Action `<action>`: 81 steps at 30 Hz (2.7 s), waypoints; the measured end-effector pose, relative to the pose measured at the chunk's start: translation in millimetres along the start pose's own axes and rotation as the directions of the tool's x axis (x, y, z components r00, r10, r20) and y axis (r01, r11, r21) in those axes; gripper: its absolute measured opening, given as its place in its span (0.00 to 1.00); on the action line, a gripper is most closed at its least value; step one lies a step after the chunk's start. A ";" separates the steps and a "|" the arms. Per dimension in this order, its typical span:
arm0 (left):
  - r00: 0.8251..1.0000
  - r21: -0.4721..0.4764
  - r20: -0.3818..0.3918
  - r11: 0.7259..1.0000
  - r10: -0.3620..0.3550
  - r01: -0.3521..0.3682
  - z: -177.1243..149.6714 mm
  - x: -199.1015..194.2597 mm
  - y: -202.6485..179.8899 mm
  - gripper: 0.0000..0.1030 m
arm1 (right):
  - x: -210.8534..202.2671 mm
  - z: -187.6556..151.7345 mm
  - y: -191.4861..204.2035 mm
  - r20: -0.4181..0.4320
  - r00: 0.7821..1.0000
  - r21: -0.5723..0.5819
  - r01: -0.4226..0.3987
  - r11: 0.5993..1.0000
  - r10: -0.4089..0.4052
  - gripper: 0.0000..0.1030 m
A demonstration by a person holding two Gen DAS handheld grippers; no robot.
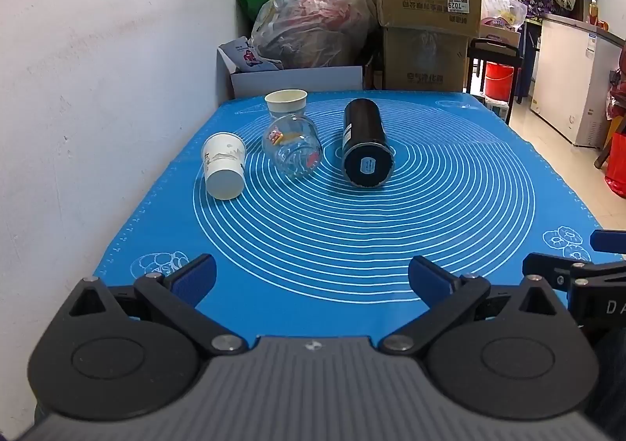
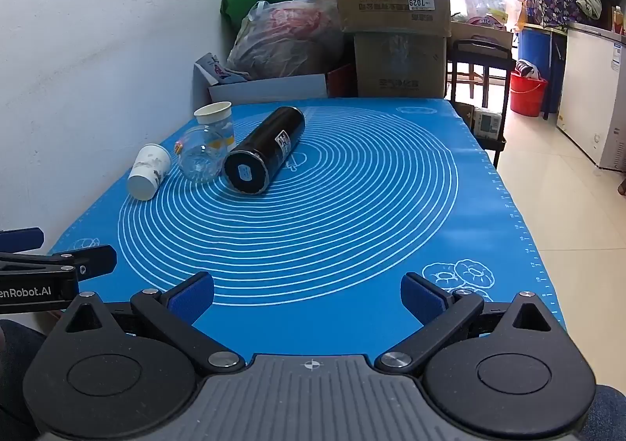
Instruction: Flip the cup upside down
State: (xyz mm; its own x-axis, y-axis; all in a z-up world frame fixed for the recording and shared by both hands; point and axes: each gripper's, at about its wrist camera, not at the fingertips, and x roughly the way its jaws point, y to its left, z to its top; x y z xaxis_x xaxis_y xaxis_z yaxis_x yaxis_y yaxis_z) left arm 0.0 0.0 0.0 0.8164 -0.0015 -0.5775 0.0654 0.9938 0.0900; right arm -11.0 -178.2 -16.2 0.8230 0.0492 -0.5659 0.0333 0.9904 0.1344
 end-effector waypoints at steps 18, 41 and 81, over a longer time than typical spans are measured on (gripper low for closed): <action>1.000 -0.001 -0.003 1.000 -0.002 0.002 -0.5 -6.3 -1.0 1.00 | 0.8 -0.8 -1.5 -0.017 1.000 0.004 0.003 1.000 -0.003 1.00; 1.000 0.012 -0.005 1.000 -0.004 0.005 -1.5 -0.2 -2.6 1.00 | 2.1 0.1 -1.4 -0.020 1.000 0.008 0.008 1.000 -0.008 1.00; 1.000 0.017 -0.009 1.000 -0.006 0.007 -2.6 4.6 -3.9 1.00 | 5.3 0.7 -2.5 -0.023 1.000 0.006 0.009 1.000 -0.009 1.00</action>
State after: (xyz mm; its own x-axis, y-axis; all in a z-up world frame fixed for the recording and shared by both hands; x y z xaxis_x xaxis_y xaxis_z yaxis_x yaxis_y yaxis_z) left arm 2.0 -3.6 -5.1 0.8110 -0.0069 -0.5851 0.0806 0.9917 0.1001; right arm -6.4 -180.5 -19.0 0.8092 0.0435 -0.5859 0.0439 0.9900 0.1342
